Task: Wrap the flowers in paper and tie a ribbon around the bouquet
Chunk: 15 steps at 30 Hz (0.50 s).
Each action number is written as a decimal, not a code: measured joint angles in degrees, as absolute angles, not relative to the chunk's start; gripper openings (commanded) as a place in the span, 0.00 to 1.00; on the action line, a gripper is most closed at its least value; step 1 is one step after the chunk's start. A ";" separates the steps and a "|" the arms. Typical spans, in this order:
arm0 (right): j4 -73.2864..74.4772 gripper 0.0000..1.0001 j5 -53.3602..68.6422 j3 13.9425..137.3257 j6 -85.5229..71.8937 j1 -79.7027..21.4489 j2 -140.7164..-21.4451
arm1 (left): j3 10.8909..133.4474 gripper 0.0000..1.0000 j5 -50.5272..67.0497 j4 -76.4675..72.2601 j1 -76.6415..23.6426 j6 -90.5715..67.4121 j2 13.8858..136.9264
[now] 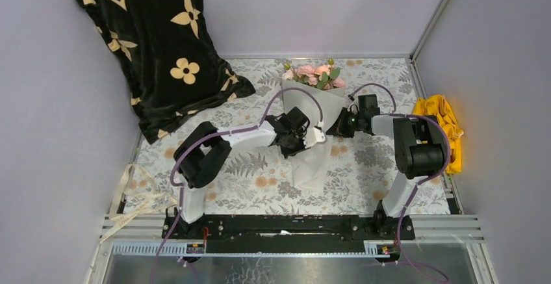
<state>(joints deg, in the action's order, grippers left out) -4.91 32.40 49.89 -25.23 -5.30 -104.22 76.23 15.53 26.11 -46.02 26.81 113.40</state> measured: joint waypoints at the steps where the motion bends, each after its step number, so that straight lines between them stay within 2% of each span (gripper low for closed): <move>1: -4.78 0.00 32.34 49.89 -25.17 -5.32 -104.22 | 74.91 0.13 14.79 26.06 -47.03 27.14 112.38; 8: -4.47 0.00 30.87 50.02 -24.71 -5.26 -103.94 | 71.42 0.19 11.99 31.59 -55.27 27.75 108.86; 15: -4.54 0.00 30.50 50.02 -24.75 -5.26 -103.79 | 78.59 0.19 9.28 39.72 -60.27 26.92 107.81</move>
<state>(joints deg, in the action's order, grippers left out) -4.54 30.50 50.02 -24.75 -5.26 -103.79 78.59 9.28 39.72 -60.27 26.92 107.81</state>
